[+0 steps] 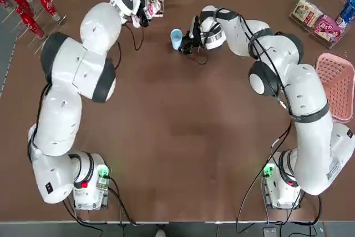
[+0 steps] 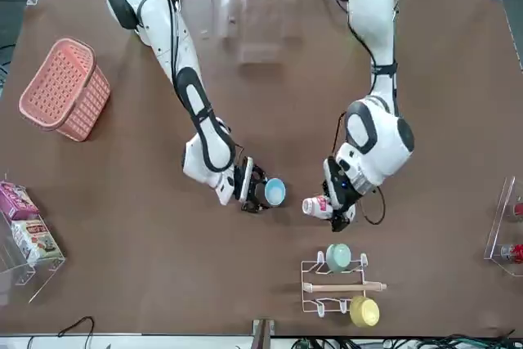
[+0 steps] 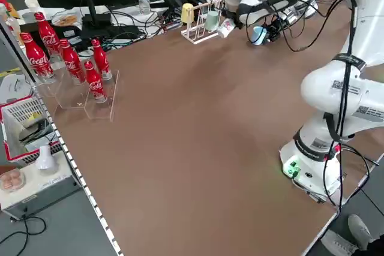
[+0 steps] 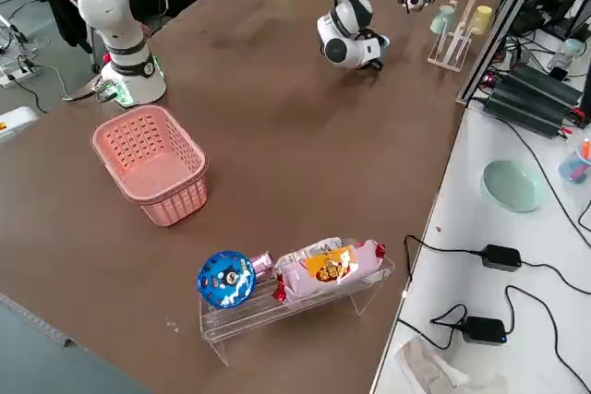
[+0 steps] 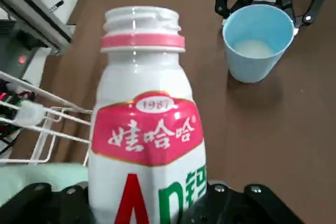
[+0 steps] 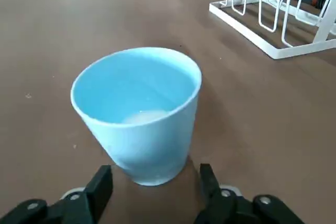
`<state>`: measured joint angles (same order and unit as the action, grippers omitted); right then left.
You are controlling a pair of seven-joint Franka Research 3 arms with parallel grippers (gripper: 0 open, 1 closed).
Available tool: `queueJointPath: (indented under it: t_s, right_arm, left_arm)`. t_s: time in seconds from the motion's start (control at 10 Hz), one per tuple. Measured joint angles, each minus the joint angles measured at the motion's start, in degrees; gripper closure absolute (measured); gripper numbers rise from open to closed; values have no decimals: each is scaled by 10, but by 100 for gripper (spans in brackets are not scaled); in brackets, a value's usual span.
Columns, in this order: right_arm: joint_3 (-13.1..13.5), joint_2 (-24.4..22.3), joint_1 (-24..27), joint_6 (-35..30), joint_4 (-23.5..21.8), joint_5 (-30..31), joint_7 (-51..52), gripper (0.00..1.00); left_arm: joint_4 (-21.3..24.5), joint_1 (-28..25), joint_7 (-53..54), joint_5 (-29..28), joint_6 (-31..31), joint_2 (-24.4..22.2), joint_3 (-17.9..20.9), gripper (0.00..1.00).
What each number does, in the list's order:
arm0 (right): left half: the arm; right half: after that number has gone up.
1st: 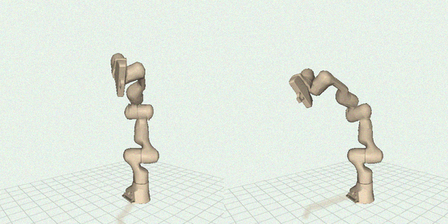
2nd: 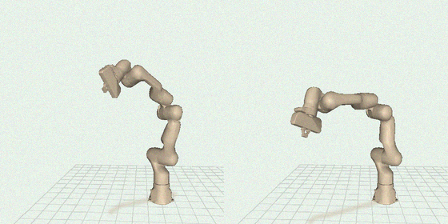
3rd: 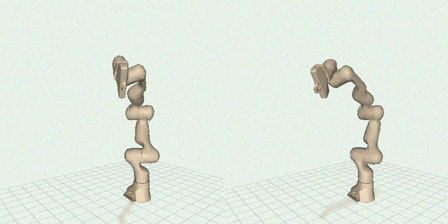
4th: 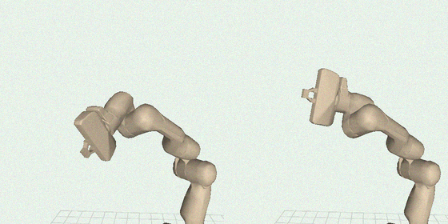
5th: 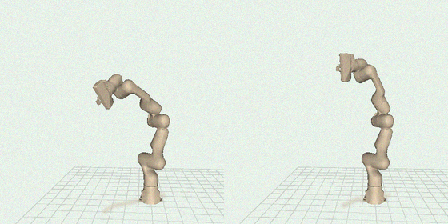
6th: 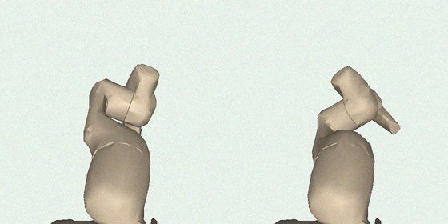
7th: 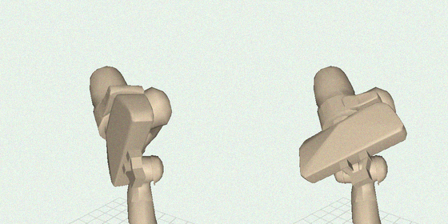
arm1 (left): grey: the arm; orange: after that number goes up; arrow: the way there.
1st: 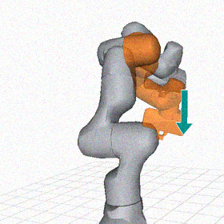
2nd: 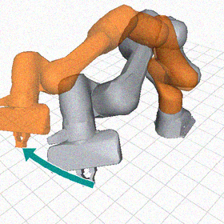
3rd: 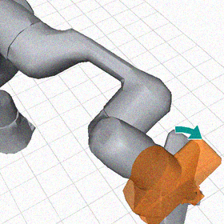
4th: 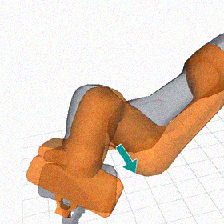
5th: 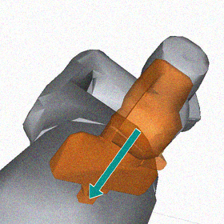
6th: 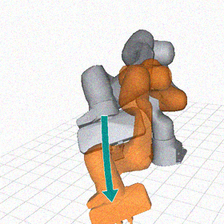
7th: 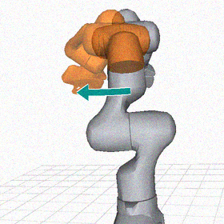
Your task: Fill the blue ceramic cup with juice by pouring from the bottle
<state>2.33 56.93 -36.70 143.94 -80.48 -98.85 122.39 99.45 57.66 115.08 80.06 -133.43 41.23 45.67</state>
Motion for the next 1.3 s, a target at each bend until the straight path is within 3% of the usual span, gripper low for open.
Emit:
queueJointPath:
  t_s: [0.7, 1.1, 1.3]
  right_arm:
    - [2, -3, 7, 0, -5, 0, 0, 15]
    - [3, -21, 23, -8, -19, 0, 0, 13]
    - [4, -43, 35, -15, -36, 1, 0, 7]
  left_arm:
    - [122, -123, 183, 14, 158, -129, 0, 56]
    - [148, -205, 252, 24, 283, -139, -6, 56]
    - [146, -299, 274, 24, 361, -143, -56, 55]
